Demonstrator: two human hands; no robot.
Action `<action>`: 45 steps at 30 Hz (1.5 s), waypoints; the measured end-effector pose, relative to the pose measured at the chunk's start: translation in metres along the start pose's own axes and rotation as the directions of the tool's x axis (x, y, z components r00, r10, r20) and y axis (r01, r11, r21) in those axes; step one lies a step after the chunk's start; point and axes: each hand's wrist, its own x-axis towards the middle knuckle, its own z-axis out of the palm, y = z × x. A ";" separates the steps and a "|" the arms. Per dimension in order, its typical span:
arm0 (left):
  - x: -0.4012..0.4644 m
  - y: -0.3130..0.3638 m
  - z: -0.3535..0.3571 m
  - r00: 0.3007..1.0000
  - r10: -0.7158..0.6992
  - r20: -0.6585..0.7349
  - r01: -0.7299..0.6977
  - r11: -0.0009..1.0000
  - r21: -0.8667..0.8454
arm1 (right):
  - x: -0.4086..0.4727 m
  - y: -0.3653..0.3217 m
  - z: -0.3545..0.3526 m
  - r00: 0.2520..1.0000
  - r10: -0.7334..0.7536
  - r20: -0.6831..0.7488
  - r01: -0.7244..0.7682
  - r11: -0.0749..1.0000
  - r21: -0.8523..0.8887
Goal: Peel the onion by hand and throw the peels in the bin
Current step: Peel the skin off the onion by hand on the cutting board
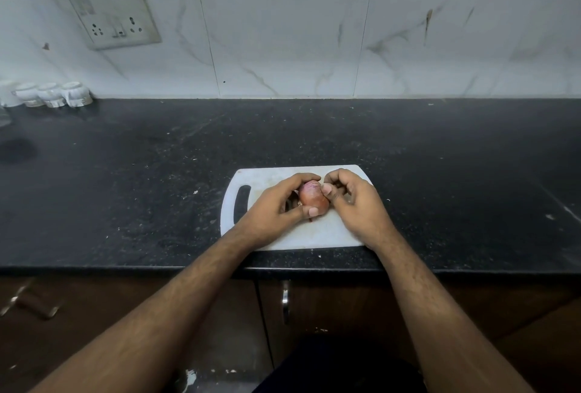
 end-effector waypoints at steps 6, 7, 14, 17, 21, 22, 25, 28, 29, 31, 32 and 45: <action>0.001 -0.002 0.000 1.000 -0.027 0.002 0.027 0.998 -0.054 | -0.001 -0.003 0.001 0.998 -0.044 -0.042 0.041 0.997 -0.063; 0.002 -0.002 0.001 0.999 -0.032 -0.001 0.032 0.998 -0.061 | -0.001 -0.002 0.002 0.998 -0.040 -0.052 0.036 0.997 -0.069; 0.003 -0.002 0.000 0.997 -0.065 -0.032 0.062 0.993 -0.098 | -0.002 -0.001 0.002 0.998 -0.026 -0.064 0.024 0.999 -0.037; 0.002 -0.001 0.000 0.998 -0.062 -0.031 0.058 0.994 -0.095 | -0.002 -0.004 0.001 0.998 -0.042 -0.035 0.040 0.998 -0.044; 0.002 -0.002 -0.001 0.998 -0.056 -0.025 0.053 0.993 -0.106 | -0.002 -0.006 -0.001 0.998 -0.045 -0.032 0.043 0.998 -0.039; 0.002 -0.002 -0.001 0.998 -0.054 -0.025 0.051 0.993 -0.109 | -0.002 -0.007 -0.001 0.998 -0.055 -0.039 0.053 0.997 -0.050; 0.002 -0.003 -0.001 0.998 -0.053 -0.022 0.050 0.992 -0.118 | -0.004 -0.009 0.001 0.995 -0.084 -0.062 0.078 0.992 -0.098; 0.002 -0.003 -0.002 0.998 -0.062 -0.011 0.059 0.988 -0.144 | -0.004 -0.009 0.001 0.994 -0.089 -0.066 0.079 0.988 -0.130; 0.002 -0.003 -0.002 0.998 -0.063 -0.010 0.061 0.987 -0.148 | -0.003 -0.008 0.001 0.994 -0.087 -0.060 0.078 0.987 -0.139; 0.002 -0.003 -0.002 0.998 -0.061 -0.012 0.059 0.988 -0.145 | -0.003 -0.008 0.001 0.996 -0.076 -0.046 0.068 0.986 -0.153; 0.001 -0.002 -0.002 0.998 -0.061 -0.012 0.058 0.987 -0.148 | -0.003 -0.007 0.001 0.997 -0.072 -0.040 0.065 0.985 -0.157; 0.001 0.000 -0.003 0.998 -0.063 -0.014 0.060 0.984 -0.168 | -0.004 -0.004 0.007 0.989 -0.145 -0.023 0.131 0.945 -0.300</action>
